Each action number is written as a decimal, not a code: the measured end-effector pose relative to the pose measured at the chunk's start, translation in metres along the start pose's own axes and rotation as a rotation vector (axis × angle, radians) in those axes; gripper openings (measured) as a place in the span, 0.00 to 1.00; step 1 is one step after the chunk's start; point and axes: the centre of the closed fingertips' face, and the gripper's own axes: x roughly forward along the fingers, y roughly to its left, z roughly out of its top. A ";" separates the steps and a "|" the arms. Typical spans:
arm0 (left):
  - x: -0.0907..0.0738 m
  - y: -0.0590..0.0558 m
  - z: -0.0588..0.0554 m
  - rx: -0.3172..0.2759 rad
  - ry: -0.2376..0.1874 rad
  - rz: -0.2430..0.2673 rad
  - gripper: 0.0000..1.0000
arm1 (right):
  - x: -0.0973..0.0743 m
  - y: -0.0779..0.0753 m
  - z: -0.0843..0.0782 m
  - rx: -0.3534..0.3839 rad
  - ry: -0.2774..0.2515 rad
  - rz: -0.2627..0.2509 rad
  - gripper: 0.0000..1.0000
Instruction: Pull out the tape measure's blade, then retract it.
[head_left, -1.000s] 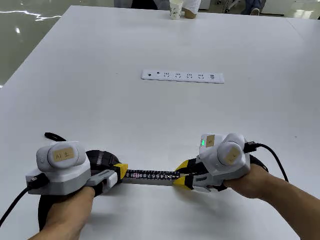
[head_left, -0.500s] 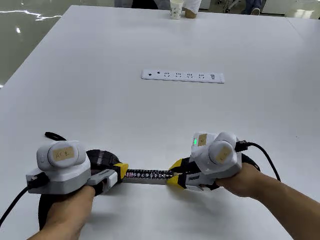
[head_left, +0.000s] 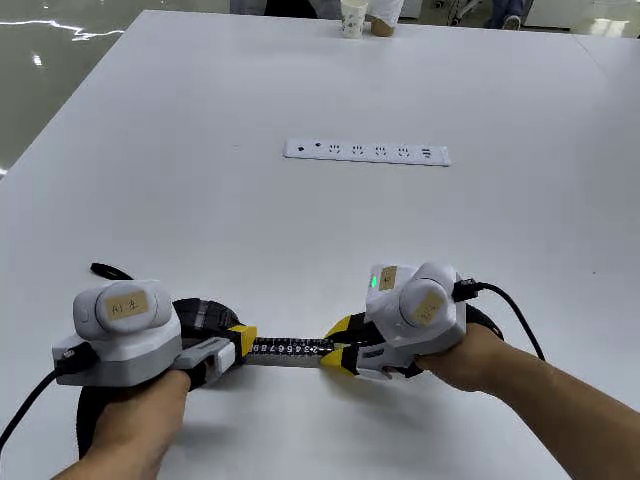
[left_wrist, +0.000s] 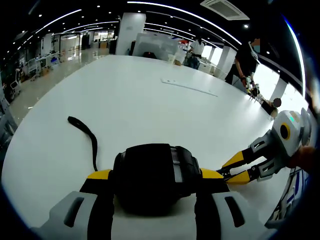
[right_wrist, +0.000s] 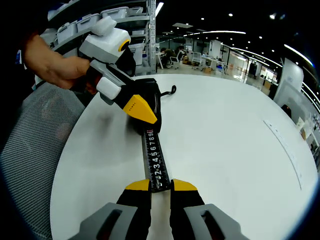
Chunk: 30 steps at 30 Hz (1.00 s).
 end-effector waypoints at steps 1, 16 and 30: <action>0.000 0.000 0.000 0.000 0.000 0.000 0.60 | 0.001 0.000 0.001 -0.004 0.001 0.001 0.10; 0.001 0.001 0.000 -0.010 0.002 -0.004 0.60 | 0.016 0.003 0.015 -0.019 -0.009 0.015 0.10; 0.001 0.002 0.000 -0.021 0.008 -0.009 0.61 | 0.032 0.006 0.030 -0.035 -0.022 0.023 0.10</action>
